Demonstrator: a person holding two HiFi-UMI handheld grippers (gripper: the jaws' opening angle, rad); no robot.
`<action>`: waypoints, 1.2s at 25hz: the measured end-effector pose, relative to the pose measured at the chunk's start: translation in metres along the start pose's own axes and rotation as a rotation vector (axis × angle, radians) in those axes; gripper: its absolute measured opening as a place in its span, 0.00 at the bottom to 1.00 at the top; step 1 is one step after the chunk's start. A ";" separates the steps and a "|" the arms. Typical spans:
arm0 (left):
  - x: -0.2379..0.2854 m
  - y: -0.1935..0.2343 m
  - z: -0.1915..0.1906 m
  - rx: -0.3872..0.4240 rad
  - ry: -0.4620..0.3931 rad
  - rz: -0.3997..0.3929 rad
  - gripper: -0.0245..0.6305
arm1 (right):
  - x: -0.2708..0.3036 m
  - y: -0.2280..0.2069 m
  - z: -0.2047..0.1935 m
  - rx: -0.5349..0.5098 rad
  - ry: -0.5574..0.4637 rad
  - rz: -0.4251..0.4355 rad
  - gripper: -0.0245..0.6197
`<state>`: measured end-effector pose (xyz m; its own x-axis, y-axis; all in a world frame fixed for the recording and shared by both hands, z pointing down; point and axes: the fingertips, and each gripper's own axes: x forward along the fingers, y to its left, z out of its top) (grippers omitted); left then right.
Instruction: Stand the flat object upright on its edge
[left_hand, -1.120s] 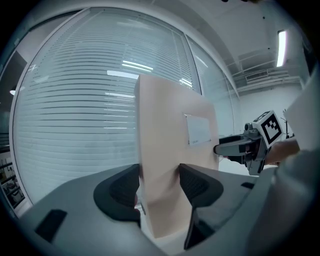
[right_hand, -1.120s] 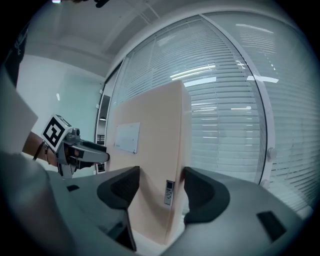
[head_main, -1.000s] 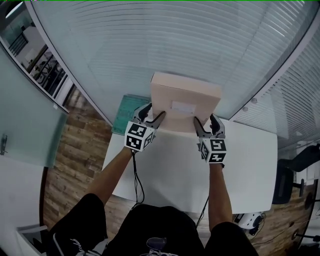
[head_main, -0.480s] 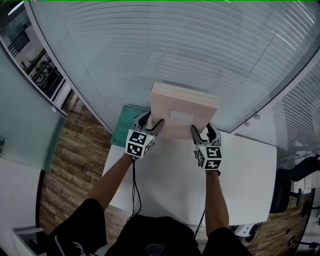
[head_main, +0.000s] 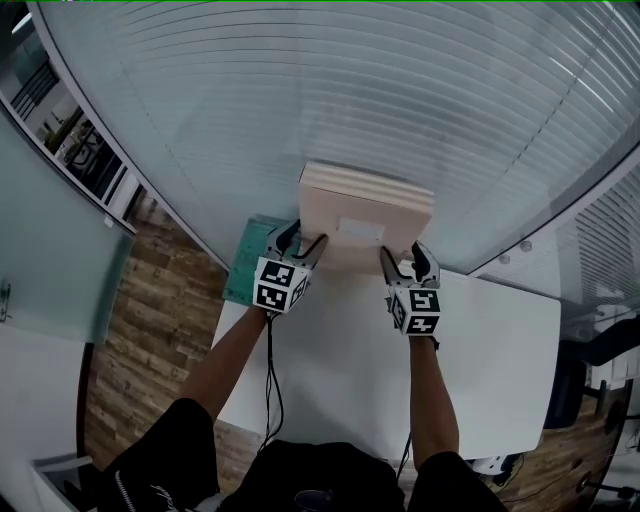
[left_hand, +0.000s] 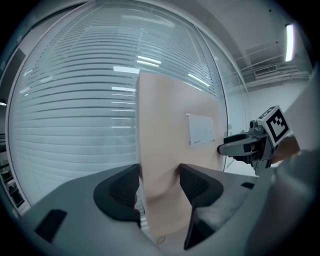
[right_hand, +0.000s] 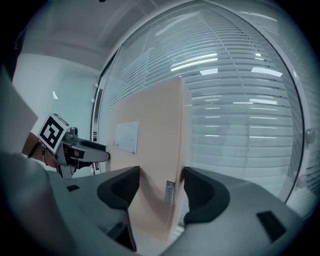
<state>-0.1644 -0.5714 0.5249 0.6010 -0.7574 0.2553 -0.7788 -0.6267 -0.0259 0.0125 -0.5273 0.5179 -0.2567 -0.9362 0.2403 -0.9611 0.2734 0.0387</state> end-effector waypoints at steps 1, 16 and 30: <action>0.002 0.004 -0.001 -0.001 0.000 0.003 0.45 | 0.004 0.001 0.000 0.000 0.000 0.000 0.50; 0.019 0.022 -0.022 -0.017 0.039 0.025 0.45 | 0.028 0.003 -0.013 0.007 0.005 0.033 0.49; 0.023 0.025 -0.031 0.001 0.063 0.046 0.45 | 0.035 0.005 -0.031 0.041 0.046 0.045 0.48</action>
<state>-0.1759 -0.5983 0.5603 0.5520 -0.7726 0.3137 -0.8053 -0.5915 -0.0396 0.0022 -0.5515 0.5570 -0.2955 -0.9117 0.2854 -0.9524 0.3046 -0.0130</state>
